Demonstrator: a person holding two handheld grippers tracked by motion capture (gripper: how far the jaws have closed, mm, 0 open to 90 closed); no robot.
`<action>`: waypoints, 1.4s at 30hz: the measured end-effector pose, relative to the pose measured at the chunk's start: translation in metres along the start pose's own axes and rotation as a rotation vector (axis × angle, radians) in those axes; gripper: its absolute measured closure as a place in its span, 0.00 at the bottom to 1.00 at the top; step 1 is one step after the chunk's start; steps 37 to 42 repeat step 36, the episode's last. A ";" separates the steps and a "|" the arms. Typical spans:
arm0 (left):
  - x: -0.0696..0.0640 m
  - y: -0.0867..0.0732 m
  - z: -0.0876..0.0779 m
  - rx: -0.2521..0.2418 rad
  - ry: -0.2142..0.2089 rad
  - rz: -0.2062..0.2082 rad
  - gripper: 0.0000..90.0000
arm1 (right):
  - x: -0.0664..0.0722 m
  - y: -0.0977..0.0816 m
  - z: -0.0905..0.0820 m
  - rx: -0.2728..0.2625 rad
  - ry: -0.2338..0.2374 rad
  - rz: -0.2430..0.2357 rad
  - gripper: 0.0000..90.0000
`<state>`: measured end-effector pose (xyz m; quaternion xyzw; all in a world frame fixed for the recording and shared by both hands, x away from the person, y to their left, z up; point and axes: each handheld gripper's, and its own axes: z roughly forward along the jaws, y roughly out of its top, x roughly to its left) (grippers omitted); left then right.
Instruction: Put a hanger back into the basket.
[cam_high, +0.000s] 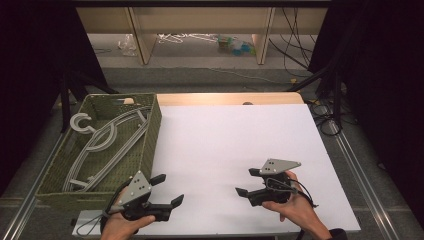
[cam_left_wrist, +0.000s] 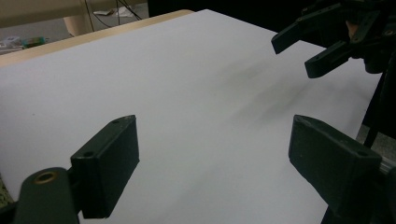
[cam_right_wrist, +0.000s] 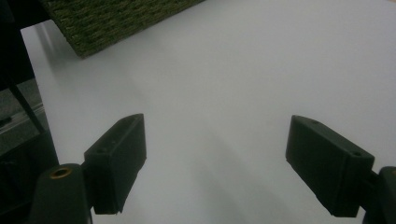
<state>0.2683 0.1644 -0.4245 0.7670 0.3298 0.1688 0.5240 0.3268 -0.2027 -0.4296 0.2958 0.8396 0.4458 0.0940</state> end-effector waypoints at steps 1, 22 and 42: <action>-0.001 -0.002 0.000 0.000 0.006 0.013 0.18 | 0.001 -0.001 -0.002 -0.004 0.001 0.005 0.23; 0.009 -0.010 -0.008 -0.021 0.044 0.001 0.18 | 0.015 -0.026 -0.024 -0.051 -0.044 0.012 0.21; 0.008 -0.010 -0.007 -0.022 0.031 0.001 0.18 | 0.014 -0.026 -0.022 -0.047 -0.043 -0.002 0.21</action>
